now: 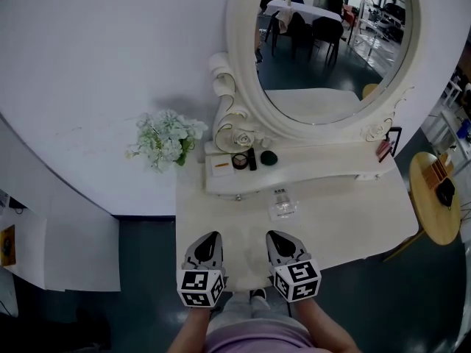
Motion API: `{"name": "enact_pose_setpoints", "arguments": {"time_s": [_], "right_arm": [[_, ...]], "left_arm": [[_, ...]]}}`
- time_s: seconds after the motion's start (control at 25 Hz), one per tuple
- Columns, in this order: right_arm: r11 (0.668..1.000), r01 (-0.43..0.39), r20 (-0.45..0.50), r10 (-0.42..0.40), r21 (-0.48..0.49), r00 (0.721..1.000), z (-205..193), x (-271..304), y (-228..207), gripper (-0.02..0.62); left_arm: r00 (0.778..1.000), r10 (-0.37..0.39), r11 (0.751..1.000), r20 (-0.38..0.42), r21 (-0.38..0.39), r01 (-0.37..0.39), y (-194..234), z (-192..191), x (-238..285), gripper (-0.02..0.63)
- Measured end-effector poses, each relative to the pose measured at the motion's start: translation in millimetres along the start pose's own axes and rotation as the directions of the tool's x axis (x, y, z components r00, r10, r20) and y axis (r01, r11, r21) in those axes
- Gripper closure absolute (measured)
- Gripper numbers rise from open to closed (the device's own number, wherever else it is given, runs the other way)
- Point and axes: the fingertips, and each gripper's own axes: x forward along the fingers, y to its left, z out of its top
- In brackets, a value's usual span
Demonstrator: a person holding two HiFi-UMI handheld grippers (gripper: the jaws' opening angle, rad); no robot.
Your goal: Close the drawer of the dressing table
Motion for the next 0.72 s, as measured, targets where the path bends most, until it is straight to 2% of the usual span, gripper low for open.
{"name": "enact_pose_setpoints", "arguments": {"time_s": [0.2,0.72], "right_arm": [[1.0,-0.002,-0.016,0.002,-0.011,1.0,-2.0,-1.1,2.3,0.592],[0.999,-0.012,0.012,0.012,-0.032,1.0,7.0,-4.2,5.6,0.592]], "left_arm": [[1.0,0.003,1.0,0.003,0.009,-0.003,-0.4,0.5,-2.5,0.604],[1.0,-0.004,1.0,0.017,0.019,0.003,-5.2,5.9,-4.8,0.604]]}}
